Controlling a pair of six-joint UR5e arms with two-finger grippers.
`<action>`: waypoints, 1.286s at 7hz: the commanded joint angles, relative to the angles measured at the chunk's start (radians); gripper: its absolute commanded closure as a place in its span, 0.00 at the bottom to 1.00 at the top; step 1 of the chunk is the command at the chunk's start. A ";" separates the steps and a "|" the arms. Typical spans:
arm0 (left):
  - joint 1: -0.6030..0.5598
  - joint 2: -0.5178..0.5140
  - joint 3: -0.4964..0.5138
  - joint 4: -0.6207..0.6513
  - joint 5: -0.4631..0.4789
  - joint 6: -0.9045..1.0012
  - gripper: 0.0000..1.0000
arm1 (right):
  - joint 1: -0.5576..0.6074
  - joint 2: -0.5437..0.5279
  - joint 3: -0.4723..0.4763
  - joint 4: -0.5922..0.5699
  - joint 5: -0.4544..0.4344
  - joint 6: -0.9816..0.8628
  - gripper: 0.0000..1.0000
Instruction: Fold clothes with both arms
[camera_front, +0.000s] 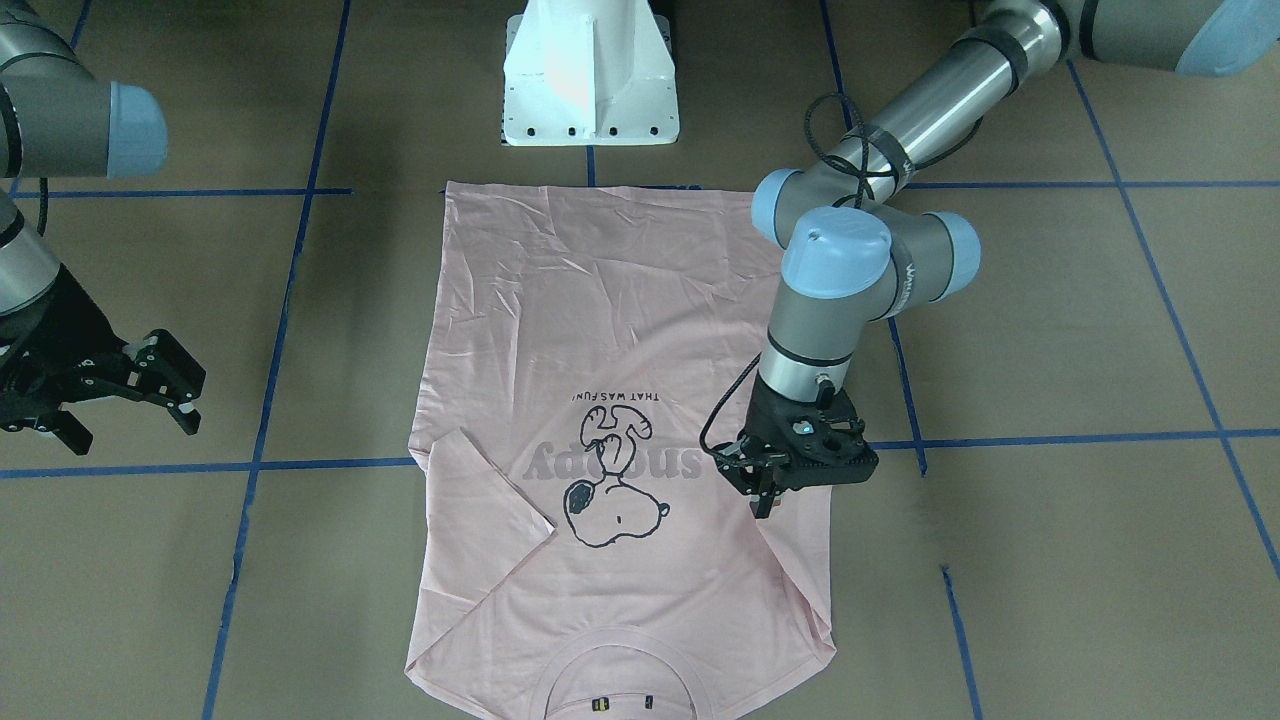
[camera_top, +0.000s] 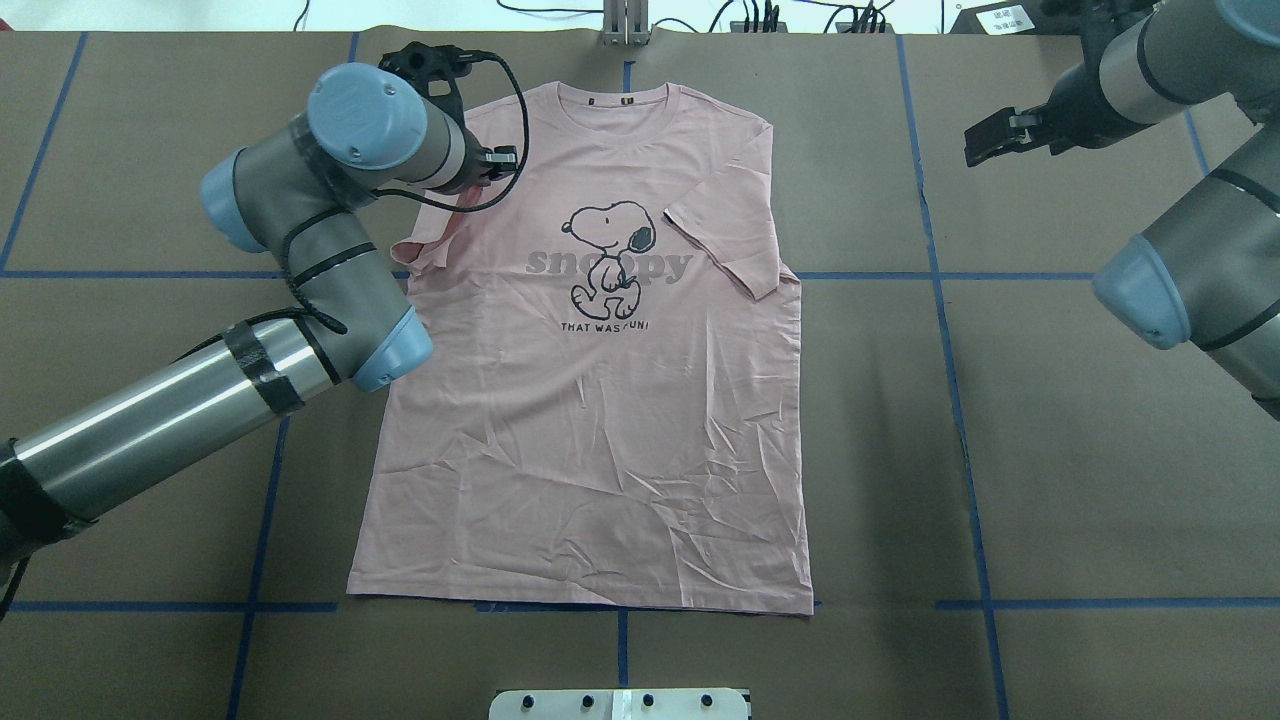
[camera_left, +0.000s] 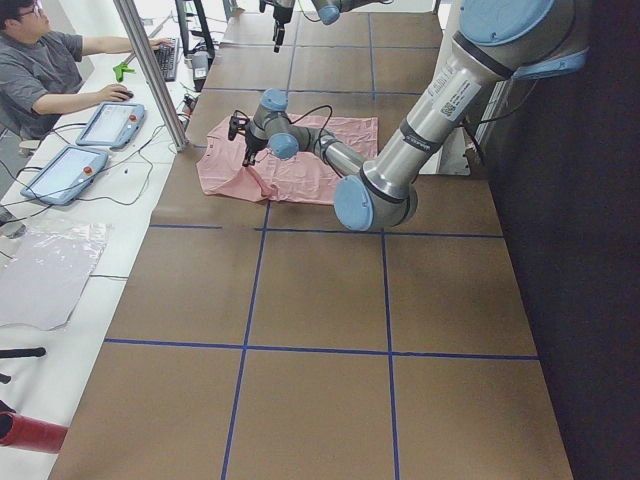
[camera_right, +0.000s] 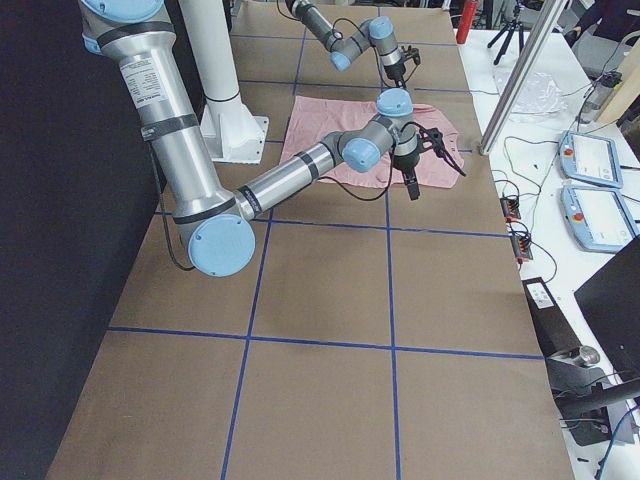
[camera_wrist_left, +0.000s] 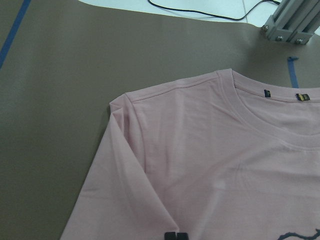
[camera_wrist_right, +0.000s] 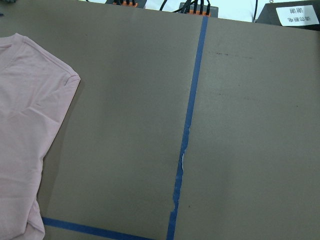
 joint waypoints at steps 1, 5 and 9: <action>0.003 -0.081 0.080 0.051 -0.004 0.081 0.01 | -0.003 0.003 0.001 0.000 0.000 0.005 0.00; 0.003 0.105 -0.263 0.063 -0.093 0.110 0.00 | -0.125 0.014 0.093 0.000 -0.065 0.226 0.00; 0.084 0.449 -0.723 0.086 -0.115 0.098 0.00 | -0.590 -0.121 0.370 -0.015 -0.428 0.680 0.00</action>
